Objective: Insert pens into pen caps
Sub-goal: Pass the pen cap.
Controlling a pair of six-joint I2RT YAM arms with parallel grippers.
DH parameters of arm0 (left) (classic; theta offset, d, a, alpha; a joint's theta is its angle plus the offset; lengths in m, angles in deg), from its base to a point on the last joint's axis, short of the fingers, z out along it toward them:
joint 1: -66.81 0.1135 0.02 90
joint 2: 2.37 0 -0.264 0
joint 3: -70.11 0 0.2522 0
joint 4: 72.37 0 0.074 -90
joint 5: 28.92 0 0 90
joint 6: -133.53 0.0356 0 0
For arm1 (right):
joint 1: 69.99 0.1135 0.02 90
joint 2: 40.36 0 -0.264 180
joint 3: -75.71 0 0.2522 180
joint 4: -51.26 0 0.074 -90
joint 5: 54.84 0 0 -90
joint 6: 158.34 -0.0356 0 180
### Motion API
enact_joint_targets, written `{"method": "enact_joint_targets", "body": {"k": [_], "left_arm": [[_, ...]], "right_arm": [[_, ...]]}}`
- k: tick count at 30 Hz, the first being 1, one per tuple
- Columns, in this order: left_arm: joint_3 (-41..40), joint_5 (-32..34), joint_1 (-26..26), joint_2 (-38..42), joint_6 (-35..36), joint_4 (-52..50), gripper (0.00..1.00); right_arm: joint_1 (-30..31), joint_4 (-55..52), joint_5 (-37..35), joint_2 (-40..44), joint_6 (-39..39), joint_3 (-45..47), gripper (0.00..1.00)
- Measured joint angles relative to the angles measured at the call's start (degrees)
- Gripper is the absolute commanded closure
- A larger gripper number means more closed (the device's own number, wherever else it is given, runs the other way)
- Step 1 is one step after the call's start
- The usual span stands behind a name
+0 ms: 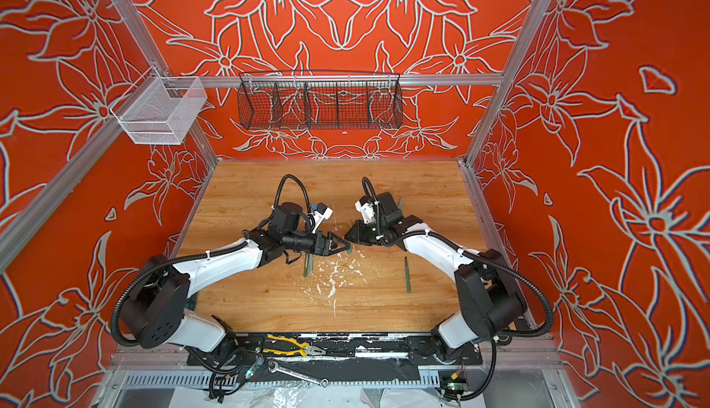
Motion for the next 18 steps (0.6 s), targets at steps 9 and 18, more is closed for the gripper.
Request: {"method": "enact_joint_targets", "body": {"k": [9, 18], "left_arm": [[-3.04, -5.07, 0.0, -1.42, -2.64, 9.27, 0.23], [-3.65, -6.73, 0.02, -1.42, -4.98, 15.34, 0.63]], "right_arm": [[0.61, 4.42, 4.96, 6.01, 0.2, 1.38, 0.82], [1.33, 5.31, 7.34, 6.69, 1.09, 1.51, 0.82]]}}
